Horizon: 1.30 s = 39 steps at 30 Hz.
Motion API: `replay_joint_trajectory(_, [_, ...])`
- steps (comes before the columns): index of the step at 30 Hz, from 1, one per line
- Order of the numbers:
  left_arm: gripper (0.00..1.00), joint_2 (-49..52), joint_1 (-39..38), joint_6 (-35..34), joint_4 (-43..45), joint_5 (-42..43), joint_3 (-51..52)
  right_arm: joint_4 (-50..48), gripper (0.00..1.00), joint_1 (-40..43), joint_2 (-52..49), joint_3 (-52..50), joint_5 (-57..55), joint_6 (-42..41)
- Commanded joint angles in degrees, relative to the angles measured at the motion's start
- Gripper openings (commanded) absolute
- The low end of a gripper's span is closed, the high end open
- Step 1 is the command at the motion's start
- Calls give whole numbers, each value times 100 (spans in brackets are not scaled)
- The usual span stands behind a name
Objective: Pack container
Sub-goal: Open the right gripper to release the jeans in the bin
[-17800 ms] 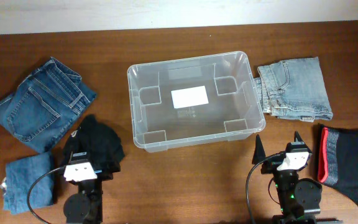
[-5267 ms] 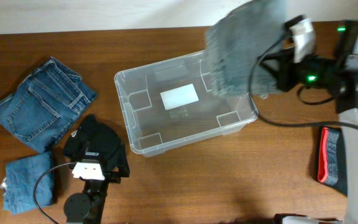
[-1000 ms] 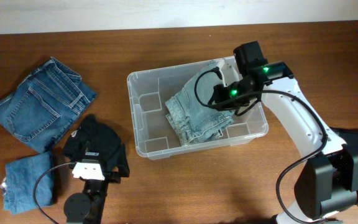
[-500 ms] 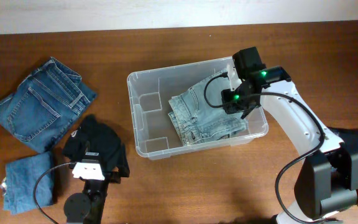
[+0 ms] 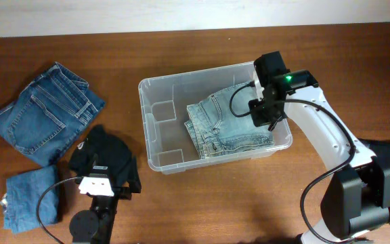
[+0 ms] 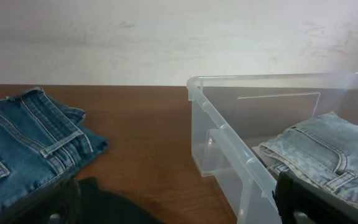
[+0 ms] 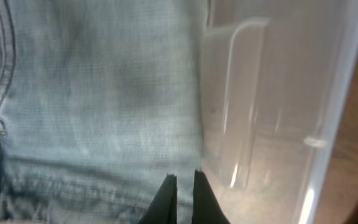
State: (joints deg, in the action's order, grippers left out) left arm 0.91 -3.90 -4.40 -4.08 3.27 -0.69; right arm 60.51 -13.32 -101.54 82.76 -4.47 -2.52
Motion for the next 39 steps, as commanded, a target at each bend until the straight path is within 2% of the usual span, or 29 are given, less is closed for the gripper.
replay_joint_trajectory(1, [100,-17,-7,-74,-28,101,15,107,4,-17,59,68,153,31])
replay_joint_trajectory(13, [100,-17,-7,-74,-28,101,15,-957,6,-17,37,-1182,557,31])
replay_joint_trajectory(25, [100,-17,-7,-74,-28,101,15,-1023,8,-17,0,-1355,553,31])
replay_joint_trajectory(29, [100,-17,-7,-74,-28,101,15,-1381,11,-15,-11,-1537,549,33])
replay_joint_trajectory(34, [100,-17,-7,-74,-28,101,15,-1316,15,-15,4,-1143,535,35])
replay_joint_trajectory(37, [100,-17,-7,-74,-28,101,15,-907,16,-17,7,-492,540,33])
replay_joint_trajectory(39, [100,-17,-7,-74,-28,101,15,-282,16,-17,7,354,590,33])
